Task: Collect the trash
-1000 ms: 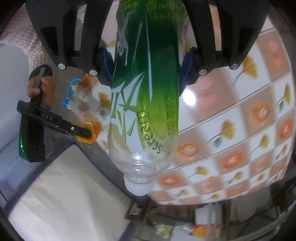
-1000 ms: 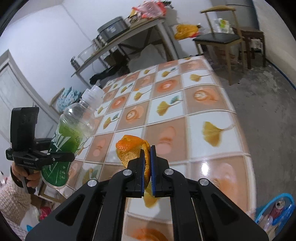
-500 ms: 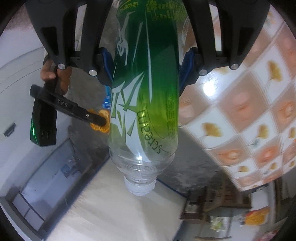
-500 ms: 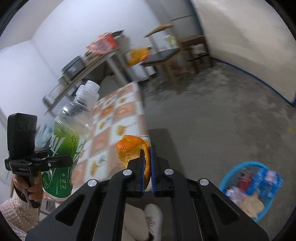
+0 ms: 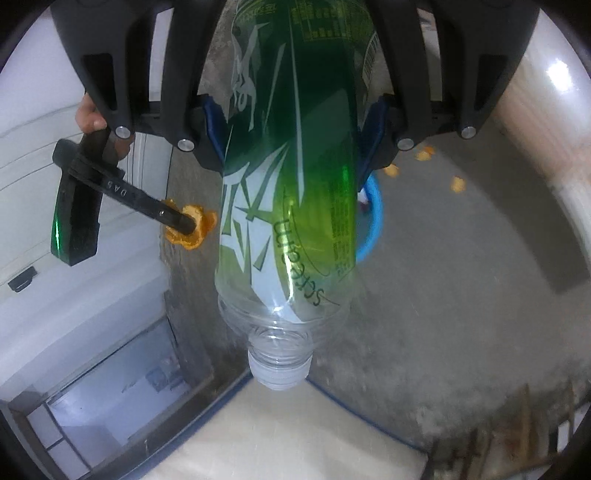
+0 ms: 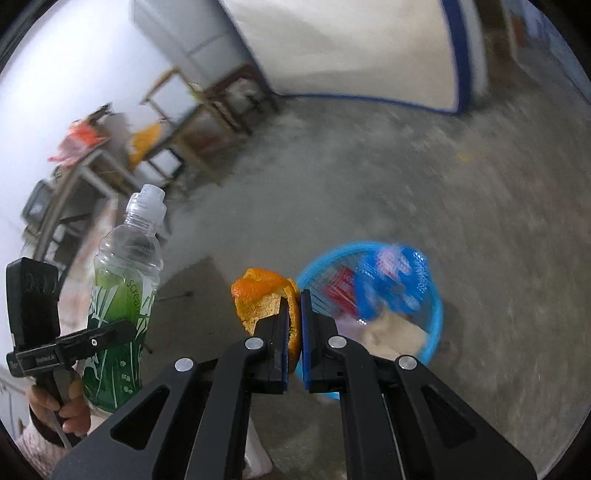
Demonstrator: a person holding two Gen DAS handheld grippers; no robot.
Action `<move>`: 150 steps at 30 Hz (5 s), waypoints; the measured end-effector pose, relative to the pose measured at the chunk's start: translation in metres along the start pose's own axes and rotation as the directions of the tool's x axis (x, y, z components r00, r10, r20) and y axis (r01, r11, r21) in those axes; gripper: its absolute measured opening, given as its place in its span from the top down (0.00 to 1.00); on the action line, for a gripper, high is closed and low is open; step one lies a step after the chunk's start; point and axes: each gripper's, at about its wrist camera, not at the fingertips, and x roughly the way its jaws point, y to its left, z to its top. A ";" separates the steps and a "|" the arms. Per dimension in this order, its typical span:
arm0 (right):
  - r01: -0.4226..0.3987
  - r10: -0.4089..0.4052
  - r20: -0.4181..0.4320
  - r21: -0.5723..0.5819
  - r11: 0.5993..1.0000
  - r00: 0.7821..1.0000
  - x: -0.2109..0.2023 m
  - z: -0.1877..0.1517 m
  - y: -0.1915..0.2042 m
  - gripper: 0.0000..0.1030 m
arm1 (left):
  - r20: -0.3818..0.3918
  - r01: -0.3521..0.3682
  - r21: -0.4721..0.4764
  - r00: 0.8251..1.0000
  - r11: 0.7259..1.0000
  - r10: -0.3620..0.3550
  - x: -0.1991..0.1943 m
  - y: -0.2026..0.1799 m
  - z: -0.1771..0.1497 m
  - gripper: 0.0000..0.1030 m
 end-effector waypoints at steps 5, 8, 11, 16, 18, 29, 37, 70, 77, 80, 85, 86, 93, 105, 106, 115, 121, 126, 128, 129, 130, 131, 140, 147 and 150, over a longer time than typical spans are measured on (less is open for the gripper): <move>0.039 -0.034 -0.064 0.075 0.996 0.997 0.039 -0.016 -0.046 0.95 | -0.055 0.013 0.004 0.998 1.000 -0.013 0.069 -0.007 -0.002 0.45; 0.064 -0.057 -0.085 0.088 0.994 0.995 0.063 -0.022 -0.059 0.95 | -0.066 0.005 0.026 0.998 1.000 -0.003 0.103 -0.011 0.000 0.45; 0.095 -0.088 -0.079 0.084 0.992 0.993 0.087 -0.025 -0.066 0.95 | -0.085 -0.011 0.035 0.996 0.999 0.014 0.134 -0.007 -0.002 0.45; 0.102 -0.089 -0.101 0.139 0.985 0.991 0.133 -0.036 -0.090 0.92 | -0.135 -0.047 0.076 0.989 0.996 0.057 0.185 0.011 0.000 0.29; 0.141 -0.119 -0.150 0.146 0.979 0.982 0.147 -0.040 -0.095 0.88 | -0.180 -0.059 0.082 0.981 0.995 0.073 0.200 0.017 -0.003 0.27; 0.144 -0.146 -0.003 0.159 0.977 0.989 0.107 -0.040 -0.101 0.56 | -0.087 -0.034 0.038 0.996 0.999 0.037 0.167 0.026 0.001 0.20; 0.065 -0.091 0.140 0.179 0.982 0.986 0.045 -0.049 -0.079 0.56 | 0.017 0.016 0.134 1.000 0.991 -0.019 0.100 -0.015 -0.003 0.20; 0.281 -0.081 0.481 -0.359 0.890 0.873 -0.086 -0.221 0.296 0.06 | 0.441 -0.649 -0.363 0.512 0.668 0.737 -0.262 0.055 -0.215 0.08; 0.296 -0.120 0.416 -0.391 0.871 0.901 -0.077 -0.232 0.313 0.06 | 0.452 -0.666 -0.435 0.420 0.605 0.787 -0.280 0.056 -0.233 0.08; 0.321 -0.139 0.430 -0.386 0.865 0.892 -0.081 -0.234 0.317 0.06 | 0.422 -0.659 -0.466 0.421 0.591 0.803 -0.284 0.056 -0.237 0.08; 0.361 -0.173 0.454 -0.370 0.856 0.874 -0.090 -0.239 0.318 0.06 | 0.406 -0.635 -0.480 0.452 0.606 0.795 -0.282 0.053 -0.244 0.08; 0.366 -0.179 0.451 -0.370 0.854 0.874 -0.091 -0.239 0.316 0.06 | 0.405 -0.634 -0.478 0.456 0.608 0.793 -0.281 0.051 -0.245 0.08; 0.388 -0.211 0.447 -0.353 0.851 0.870 -0.098 -0.240 0.309 0.06 | 0.376 -0.622 -0.479 0.492 0.620 0.785 -0.273 0.048 -0.253 0.08; 0.410 -0.255 0.426 -0.327 0.851 0.868 -0.100 -0.240 0.295 0.06 | 0.351 -0.626 -0.431 0.548 0.650 0.760 -0.256 0.042 -0.254 0.08; 0.415 -0.260 0.427 -0.324 0.850 0.866 -0.100 -0.240 0.294 0.06 | 0.351 -0.627 -0.427 0.550 0.652 0.758 -0.255 0.041 -0.253 0.08; 0.424 -0.283 0.407 -0.312 0.850 0.868 -0.099 -0.239 0.281 0.06 | 0.343 -0.629 -0.409 0.565 0.661 0.750 -0.249 0.039 -0.251 0.08; 0.405 -0.258 0.404 -0.335 0.851 0.878 -0.101 -0.237 0.282 0.06 | 0.346 -0.629 -0.403 0.568 0.665 0.747 -0.248 0.038 -0.250 0.08; 0.418 -0.273 0.421 -0.303 0.856 0.865 -0.108 -0.235 0.273 0.06 | 0.356 -0.631 -0.352 0.593 0.691 0.723 -0.239 0.028 -0.248 0.08; 0.418 -0.276 0.418 -0.300 0.858 0.866 -0.109 -0.234 0.270 0.06 | 0.358 -0.630 -0.351 0.594 0.693 0.721 -0.239 0.027 -0.248 0.08; 0.418 -0.276 0.416 -0.302 0.857 0.866 -0.108 -0.235 0.269 0.06 | 0.358 -0.629 -0.352 0.594 0.694 0.720 -0.239 0.027 -0.248 0.08; 0.420 -0.277 0.415 -0.305 0.855 0.866 -0.108 -0.235 0.269 0.06 | 0.358 -0.629 -0.350 0.595 0.694 0.720 -0.239 0.027 -0.248 0.08; 0.421 -0.278 0.415 -0.307 0.854 0.866 -0.108 -0.236 0.269 0.06 | 0.360 -0.629 -0.344 0.597 0.697 0.717 -0.238 0.025 -0.248 0.08; 0.383 -0.225 0.393 -0.390 0.837 0.892 -0.105 -0.234 0.271 0.06 | 0.362 -0.631 -0.337 0.599 0.699 0.714 -0.236 0.021 -0.248 0.08; 0.340 -0.156 0.394 -0.457 0.822 0.906 -0.113 -0.229 0.272 0.06 | 0.363 -0.626 -0.350 0.595 0.697 0.717 -0.238 0.022 -0.249 0.08; 0.342 -0.136 0.423 -0.461 0.819 0.896 -0.120 -0.228 0.274 0.06 | 0.377 -0.628 -0.350 0.585 0.695 0.718 -0.240 0.019 -0.250 0.08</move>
